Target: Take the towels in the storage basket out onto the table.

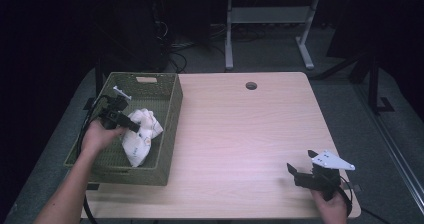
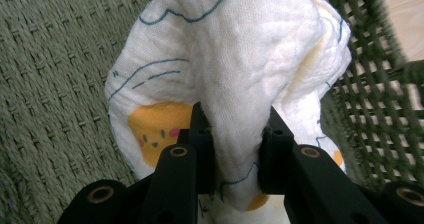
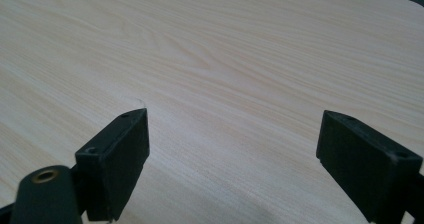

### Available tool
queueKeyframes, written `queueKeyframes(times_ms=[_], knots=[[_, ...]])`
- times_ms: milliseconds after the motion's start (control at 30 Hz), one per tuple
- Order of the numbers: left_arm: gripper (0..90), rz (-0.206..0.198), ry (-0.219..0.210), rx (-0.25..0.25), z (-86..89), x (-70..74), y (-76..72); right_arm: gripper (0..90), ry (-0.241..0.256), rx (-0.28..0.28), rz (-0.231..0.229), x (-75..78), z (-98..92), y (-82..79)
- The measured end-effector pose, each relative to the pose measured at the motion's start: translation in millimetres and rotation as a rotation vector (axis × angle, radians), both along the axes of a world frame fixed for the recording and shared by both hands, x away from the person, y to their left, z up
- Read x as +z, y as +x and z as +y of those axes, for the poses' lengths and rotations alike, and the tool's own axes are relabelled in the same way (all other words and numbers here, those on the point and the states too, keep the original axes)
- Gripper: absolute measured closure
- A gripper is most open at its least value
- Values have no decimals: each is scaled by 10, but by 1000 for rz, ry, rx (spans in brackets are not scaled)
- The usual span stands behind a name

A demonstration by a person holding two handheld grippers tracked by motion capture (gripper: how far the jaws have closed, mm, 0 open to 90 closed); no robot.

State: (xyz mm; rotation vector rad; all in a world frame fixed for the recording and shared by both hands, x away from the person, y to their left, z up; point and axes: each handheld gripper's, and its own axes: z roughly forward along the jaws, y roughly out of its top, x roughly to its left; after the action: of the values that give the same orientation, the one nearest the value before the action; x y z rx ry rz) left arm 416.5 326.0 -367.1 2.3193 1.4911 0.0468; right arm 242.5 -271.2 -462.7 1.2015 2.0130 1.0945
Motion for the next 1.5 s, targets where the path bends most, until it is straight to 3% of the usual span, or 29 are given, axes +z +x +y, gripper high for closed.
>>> queueKeyframes(times_ms=[267, 500, 700, 833, 1267, 1500], knots=[[729, -7, -11, 5, 44, 112, -26, 132, 27, -8, -17, 16, -18, -5], [729, -49, -48, 13, 104, 292, -76, 132, 24, -4, -16, 19, -16, -1], [729, -54, -69, 0, 132, 409, -123, 132, 25, -11, -24, 26, -29, -5], [727, -76, -109, -2, 152, 516, -159, 132, 21, -9, -24, 25, -28, -3], [727, -137, -121, -51, 8, 854, -266, 131, 16, -9, -15, 25, -25, -2], [727, -143, -159, -53, 5, 992, -297, 131, 18, -10, -19, 29, -36, -3]])
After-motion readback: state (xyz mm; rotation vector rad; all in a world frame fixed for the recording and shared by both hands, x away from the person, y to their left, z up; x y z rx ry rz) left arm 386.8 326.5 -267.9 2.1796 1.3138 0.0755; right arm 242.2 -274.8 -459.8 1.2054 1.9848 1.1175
